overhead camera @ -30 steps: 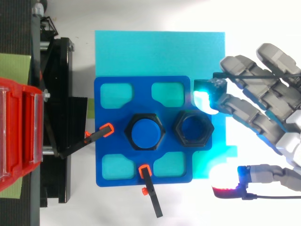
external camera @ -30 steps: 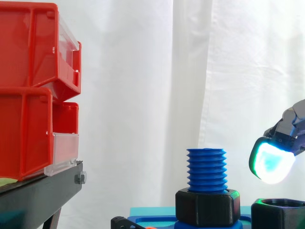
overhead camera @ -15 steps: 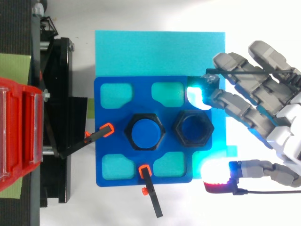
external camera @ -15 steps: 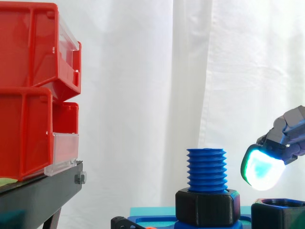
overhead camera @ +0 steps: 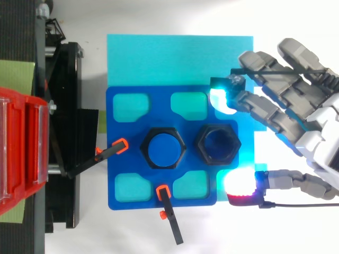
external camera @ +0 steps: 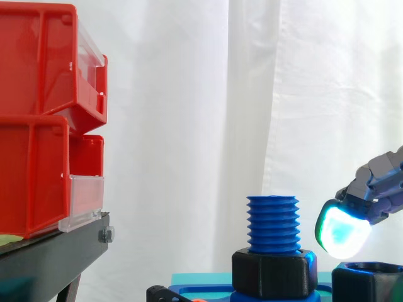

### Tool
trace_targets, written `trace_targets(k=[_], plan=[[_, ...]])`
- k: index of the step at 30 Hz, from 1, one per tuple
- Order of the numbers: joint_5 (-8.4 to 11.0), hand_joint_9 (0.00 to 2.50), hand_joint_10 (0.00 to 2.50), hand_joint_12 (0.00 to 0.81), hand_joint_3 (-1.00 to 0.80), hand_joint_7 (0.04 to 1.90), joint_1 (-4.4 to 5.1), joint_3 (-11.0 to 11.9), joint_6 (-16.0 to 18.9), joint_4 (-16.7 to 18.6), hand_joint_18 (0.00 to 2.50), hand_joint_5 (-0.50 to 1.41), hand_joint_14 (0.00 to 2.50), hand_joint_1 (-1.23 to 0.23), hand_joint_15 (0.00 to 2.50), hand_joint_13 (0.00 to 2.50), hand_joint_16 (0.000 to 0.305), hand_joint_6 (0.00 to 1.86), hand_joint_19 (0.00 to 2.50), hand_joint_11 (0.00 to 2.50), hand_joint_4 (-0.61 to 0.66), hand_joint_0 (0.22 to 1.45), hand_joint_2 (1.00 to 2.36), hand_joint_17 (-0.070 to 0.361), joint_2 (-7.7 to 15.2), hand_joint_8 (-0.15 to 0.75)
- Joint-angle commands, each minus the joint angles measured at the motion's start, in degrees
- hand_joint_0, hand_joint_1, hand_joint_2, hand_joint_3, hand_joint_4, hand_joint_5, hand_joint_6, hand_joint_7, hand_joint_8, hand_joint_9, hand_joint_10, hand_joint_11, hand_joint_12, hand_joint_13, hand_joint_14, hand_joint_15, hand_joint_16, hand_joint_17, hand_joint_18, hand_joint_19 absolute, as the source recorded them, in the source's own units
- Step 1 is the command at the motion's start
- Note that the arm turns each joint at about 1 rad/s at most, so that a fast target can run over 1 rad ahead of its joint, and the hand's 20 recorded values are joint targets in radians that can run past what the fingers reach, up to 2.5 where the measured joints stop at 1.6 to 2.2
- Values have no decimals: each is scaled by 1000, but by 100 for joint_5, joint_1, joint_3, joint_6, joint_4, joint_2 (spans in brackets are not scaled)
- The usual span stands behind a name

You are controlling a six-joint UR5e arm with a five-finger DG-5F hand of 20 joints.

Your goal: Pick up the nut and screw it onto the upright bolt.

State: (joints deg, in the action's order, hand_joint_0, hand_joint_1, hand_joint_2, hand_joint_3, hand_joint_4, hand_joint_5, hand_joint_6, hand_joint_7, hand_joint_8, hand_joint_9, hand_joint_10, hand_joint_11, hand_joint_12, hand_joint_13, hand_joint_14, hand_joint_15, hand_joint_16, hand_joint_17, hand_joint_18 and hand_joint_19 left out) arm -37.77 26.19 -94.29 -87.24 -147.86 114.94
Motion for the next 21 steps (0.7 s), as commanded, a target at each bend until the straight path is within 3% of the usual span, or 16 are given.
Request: trace_targets(k=[1,8,21], plan=[[-11,231,0,471,-500,726,-26,-2,-4,3,197,-249,0,-534,0,371,67,502,0,0,245,377,1000,151,2,321],[-20,242,0,462,-500,743,-26,7,49,38,215,-246,0,-515,0,382,64,502,0,0,244,397,1000,145,143,315],[-29,292,0,437,-500,848,-26,7,49,144,277,-224,0,-530,0,434,58,503,0,0,279,438,1000,131,143,306]])
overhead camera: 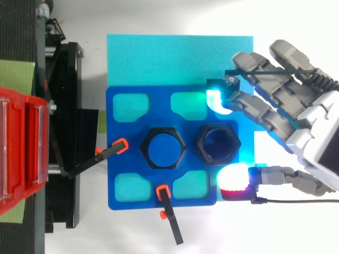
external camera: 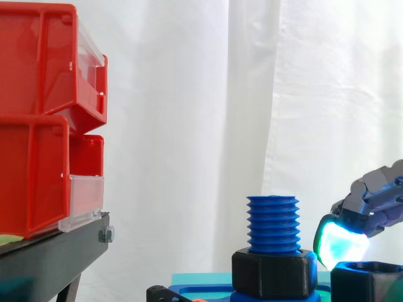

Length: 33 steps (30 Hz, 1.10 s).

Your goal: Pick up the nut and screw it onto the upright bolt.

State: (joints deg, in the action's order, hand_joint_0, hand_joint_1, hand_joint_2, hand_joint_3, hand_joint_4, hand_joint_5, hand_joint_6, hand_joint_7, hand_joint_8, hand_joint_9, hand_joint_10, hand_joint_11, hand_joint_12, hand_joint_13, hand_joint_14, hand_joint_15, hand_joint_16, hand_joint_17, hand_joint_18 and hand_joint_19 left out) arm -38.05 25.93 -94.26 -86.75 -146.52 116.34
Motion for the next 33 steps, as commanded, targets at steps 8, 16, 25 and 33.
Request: trace_targets(k=[8,16,25,33], plan=[[0,306,0,425,-500,906,0,4,0,0,287,-212,0,-558,0,446,56,503,0,0,292,460,1000,125,2,303],[-9,371,0,399,-500,1060,0,-5,0,9,344,-183,0,-596,0,492,51,503,0,0,327,506,1000,115,2,301],[-71,476,0,373,-500,1197,-9,4,106,-9,444,-153,0,-604,0,579,47,502,0,0,321,534,1000,106,-7,306],[-229,508,0,367,-500,1212,-9,4,255,-26,485,-148,0,-604,0,612,46,502,0,0,321,538,1000,103,-7,309]])
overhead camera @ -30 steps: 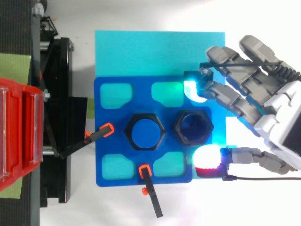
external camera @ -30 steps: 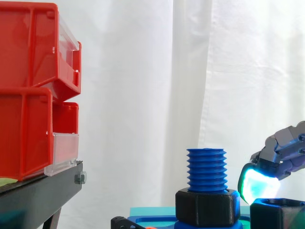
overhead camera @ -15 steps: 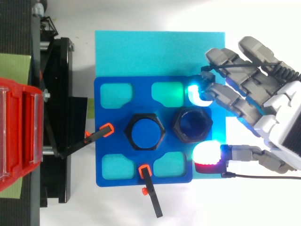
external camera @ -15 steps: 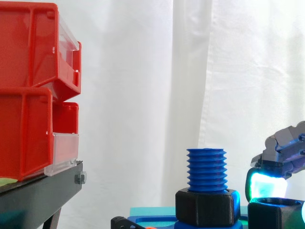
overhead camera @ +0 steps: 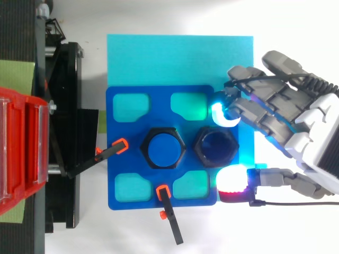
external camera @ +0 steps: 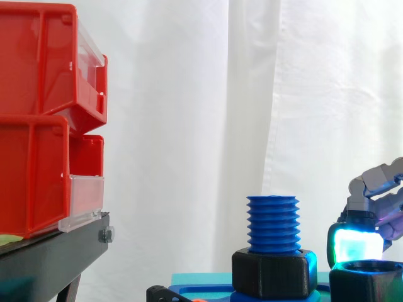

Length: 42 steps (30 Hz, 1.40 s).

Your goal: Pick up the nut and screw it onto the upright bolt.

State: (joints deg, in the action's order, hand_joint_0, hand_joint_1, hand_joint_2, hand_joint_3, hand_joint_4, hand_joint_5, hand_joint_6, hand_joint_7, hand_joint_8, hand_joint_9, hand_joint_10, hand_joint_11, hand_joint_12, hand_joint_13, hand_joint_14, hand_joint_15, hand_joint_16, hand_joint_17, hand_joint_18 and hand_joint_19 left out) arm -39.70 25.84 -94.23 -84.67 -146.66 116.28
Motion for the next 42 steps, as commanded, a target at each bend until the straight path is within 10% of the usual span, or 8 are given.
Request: trace_targets(k=[1,6,26,31,42], plan=[[-90,509,0,367,-500,1208,-9,1,56,-21,488,-147,0,-604,0,614,46,502,1,0,321,537,1000,103,-9,308],[-398,513,0,367,-500,1212,-9,1,100,-56,490,-147,0,-603,0,616,46,502,1,0,325,537,1000,103,-158,308],[-433,511,0,366,-500,1214,-159,19,91,-1401,503,-146,0,-595,0,617,46,501,6,0,323,532,1000,103,-1292,309],[-459,512,0,367,-500,1217,-246,318,82,-1576,505,-146,0,-594,0,617,46,501,13,0,325,531,1000,103,-1310,308],[-1206,512,0,368,-500,1213,-616,766,82,-1102,505,-146,0,-592,0,618,46,502,12,0,325,530,1000,103,-809,310]])
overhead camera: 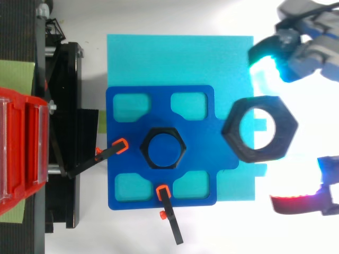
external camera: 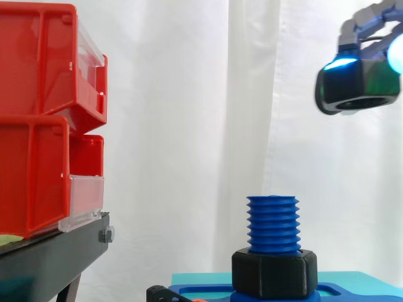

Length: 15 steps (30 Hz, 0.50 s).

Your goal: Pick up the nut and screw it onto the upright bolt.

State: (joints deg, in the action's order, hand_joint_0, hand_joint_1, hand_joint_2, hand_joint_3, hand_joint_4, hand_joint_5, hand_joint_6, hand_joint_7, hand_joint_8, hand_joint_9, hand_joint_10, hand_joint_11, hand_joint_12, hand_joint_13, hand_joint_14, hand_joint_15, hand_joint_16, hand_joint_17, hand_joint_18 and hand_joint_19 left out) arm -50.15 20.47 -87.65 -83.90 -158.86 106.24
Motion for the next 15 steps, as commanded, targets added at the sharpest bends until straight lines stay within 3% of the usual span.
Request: trace_targets(k=[1,7,15], plan=[[-249,512,0,368,-500,1218,-114,178,14,136,505,-146,0,-591,0,619,46,502,11,0,325,530,1000,104,318,309],[-689,510,0,369,-500,1213,-298,635,14,233,507,-146,0,-591,0,622,46,502,11,0,326,530,1000,103,890,310],[-794,513,0,368,-500,1212,-342,635,14,602,510,-146,0,-590,0,624,46,502,15,0,326,530,1000,103,1074,309]])
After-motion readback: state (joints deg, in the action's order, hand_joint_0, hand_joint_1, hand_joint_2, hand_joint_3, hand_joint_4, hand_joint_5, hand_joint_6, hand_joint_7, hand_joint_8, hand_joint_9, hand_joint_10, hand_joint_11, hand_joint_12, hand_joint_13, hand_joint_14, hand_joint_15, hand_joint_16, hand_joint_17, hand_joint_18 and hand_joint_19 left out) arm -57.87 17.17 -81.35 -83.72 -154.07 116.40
